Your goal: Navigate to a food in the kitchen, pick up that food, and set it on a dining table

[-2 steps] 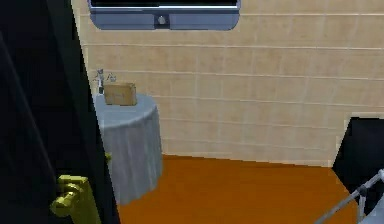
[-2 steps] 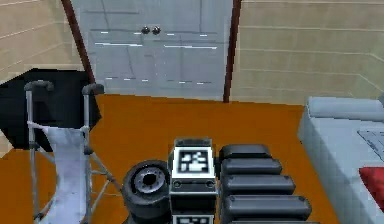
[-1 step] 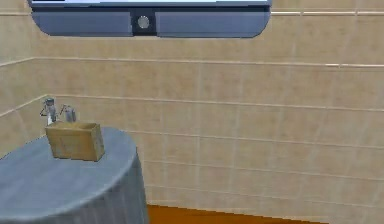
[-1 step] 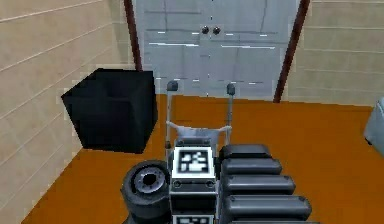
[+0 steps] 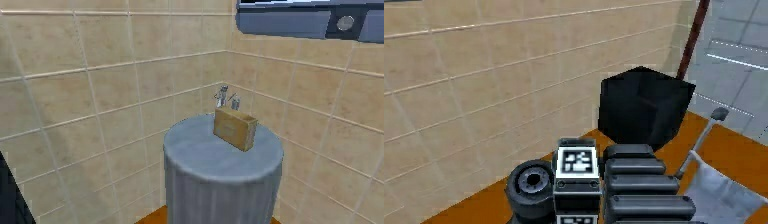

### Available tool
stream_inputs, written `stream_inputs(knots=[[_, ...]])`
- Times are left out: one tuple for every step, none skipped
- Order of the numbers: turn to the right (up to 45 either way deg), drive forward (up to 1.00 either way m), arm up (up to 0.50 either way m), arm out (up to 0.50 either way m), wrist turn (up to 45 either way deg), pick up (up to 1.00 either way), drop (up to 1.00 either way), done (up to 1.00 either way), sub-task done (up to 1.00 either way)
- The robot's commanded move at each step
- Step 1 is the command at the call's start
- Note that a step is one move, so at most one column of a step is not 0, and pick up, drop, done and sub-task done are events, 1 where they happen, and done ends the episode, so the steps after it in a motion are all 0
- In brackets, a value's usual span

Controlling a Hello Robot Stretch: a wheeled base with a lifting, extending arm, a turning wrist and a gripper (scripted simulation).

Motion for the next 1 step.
stream_inputs(knots=[[-15.0, 0.00, 0.00, 0.00, 0.0, 0.00, 0.00, 0.00, 0.00]])
